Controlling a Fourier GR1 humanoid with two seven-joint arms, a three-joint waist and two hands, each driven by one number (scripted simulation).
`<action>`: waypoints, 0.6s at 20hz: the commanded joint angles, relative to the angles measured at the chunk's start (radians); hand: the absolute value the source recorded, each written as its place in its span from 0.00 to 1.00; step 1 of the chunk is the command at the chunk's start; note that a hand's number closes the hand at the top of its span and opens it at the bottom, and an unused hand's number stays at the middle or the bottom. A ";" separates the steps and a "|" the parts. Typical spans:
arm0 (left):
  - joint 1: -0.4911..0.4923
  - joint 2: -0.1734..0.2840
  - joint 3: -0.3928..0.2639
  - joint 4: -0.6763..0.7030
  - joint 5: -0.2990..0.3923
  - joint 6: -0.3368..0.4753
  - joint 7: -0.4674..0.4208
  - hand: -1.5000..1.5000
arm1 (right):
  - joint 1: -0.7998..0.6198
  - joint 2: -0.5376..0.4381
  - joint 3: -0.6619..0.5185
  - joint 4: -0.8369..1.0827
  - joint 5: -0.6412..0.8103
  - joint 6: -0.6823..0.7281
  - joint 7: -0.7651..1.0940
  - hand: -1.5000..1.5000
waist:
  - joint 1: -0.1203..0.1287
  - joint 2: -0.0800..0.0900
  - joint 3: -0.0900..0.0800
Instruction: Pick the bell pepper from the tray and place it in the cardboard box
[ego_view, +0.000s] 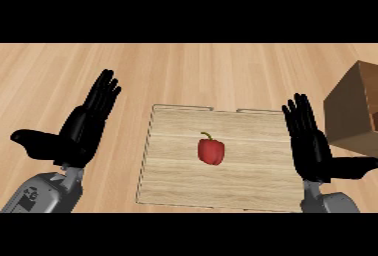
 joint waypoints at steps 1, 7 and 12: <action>0.053 0.023 0.018 0.064 -0.018 -0.056 -0.072 0.50 | -0.038 -0.051 0.030 -0.125 0.105 -0.100 0.073 0.00 | -0.027 -0.029 0.021; 0.019 0.182 -0.021 0.058 -0.142 -0.097 -0.054 0.50 | -0.114 -0.440 0.023 -0.215 0.495 -0.153 0.128 0.00 | -0.088 -0.064 -0.007; 0.030 0.200 -0.016 0.105 -0.164 -0.150 -0.139 0.50 | -0.132 -0.518 0.118 -0.450 0.699 -0.197 0.357 0.00 | -0.074 -0.043 0.013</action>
